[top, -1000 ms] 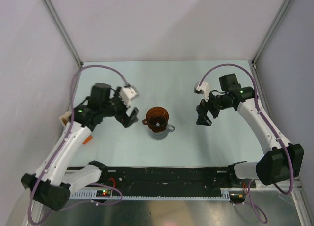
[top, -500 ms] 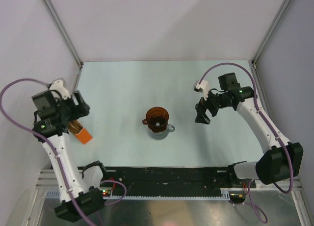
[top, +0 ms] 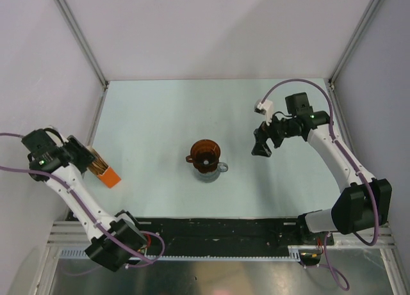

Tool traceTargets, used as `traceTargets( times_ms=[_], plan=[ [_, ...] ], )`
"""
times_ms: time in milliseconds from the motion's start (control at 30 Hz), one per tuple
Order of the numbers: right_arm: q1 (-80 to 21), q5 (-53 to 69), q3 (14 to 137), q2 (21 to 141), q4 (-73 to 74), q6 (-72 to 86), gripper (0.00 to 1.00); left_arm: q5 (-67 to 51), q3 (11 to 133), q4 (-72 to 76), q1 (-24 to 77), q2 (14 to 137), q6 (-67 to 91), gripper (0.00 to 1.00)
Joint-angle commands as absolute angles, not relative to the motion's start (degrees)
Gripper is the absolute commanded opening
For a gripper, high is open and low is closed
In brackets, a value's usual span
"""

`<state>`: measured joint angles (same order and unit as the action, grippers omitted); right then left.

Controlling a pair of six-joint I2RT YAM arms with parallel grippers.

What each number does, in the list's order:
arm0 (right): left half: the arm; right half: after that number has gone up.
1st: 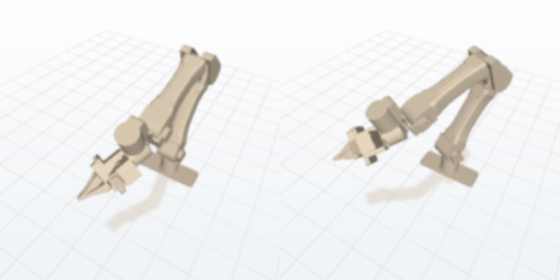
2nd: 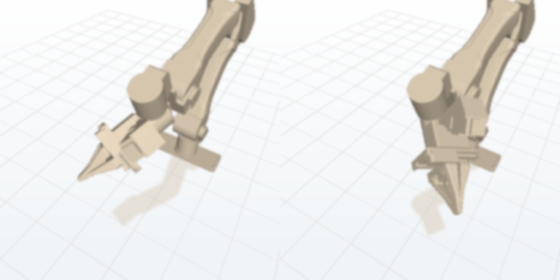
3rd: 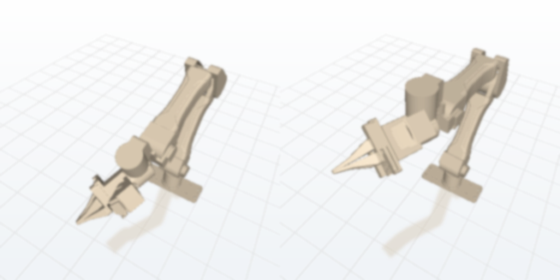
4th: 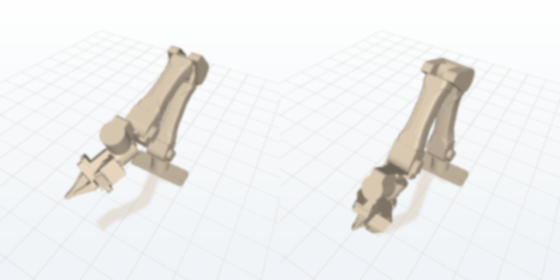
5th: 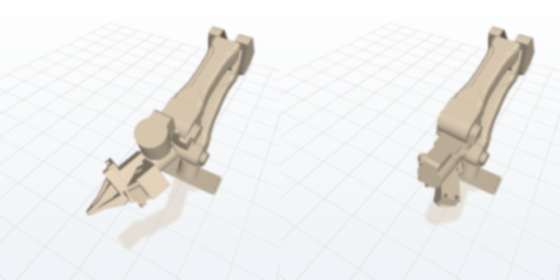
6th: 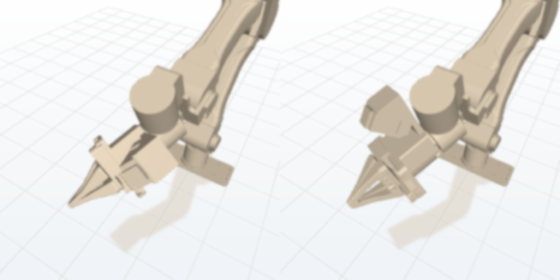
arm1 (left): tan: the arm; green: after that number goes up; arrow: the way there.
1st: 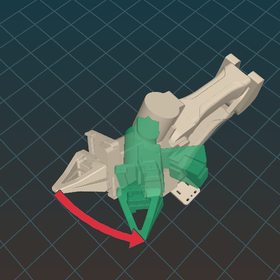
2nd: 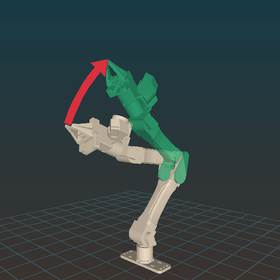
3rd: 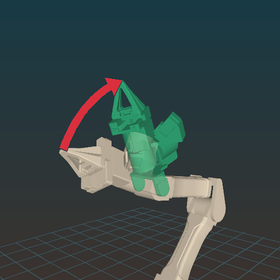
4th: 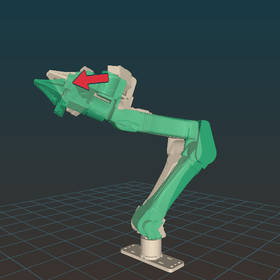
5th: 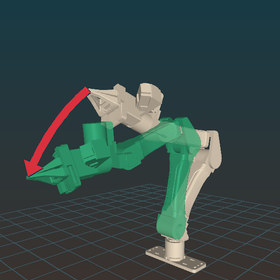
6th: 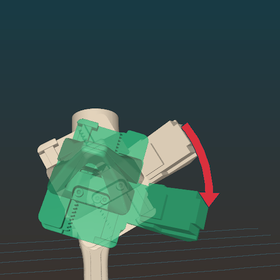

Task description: Place the coffee filter in the dripper

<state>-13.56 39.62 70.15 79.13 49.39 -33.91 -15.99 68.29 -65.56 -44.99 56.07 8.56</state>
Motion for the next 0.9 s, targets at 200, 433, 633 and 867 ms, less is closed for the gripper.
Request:
traceTargets(
  times_ms=[200, 433, 633, 867],
  plan=[
    [-11.4, 40.9, 68.7, 79.7, 42.3, -26.3, 0.99, -11.1, 69.7, -70.0, -45.9, 56.6, 6.8, 0.53],
    [-11.2, 37.9, 70.5, 78.7, 40.9, -23.9, 1.0, -2.7, 68.1, -70.5, -45.8, 54.9, 14.4, 0.48],
    [-11.1, 35.5, 72.1, 78.0, 44.9, -25.2, 1.0, 0.9, 67.1, -70.6, -45.1, 52.4, 18.0, 0.45],
    [-11.6, 33.9, 72.3, 76.9, 47.1, -24.8, 1.0, 4.3, 64.6, -69.0, -43.9, 52.6, 20.6, 0.39]
  ],
)
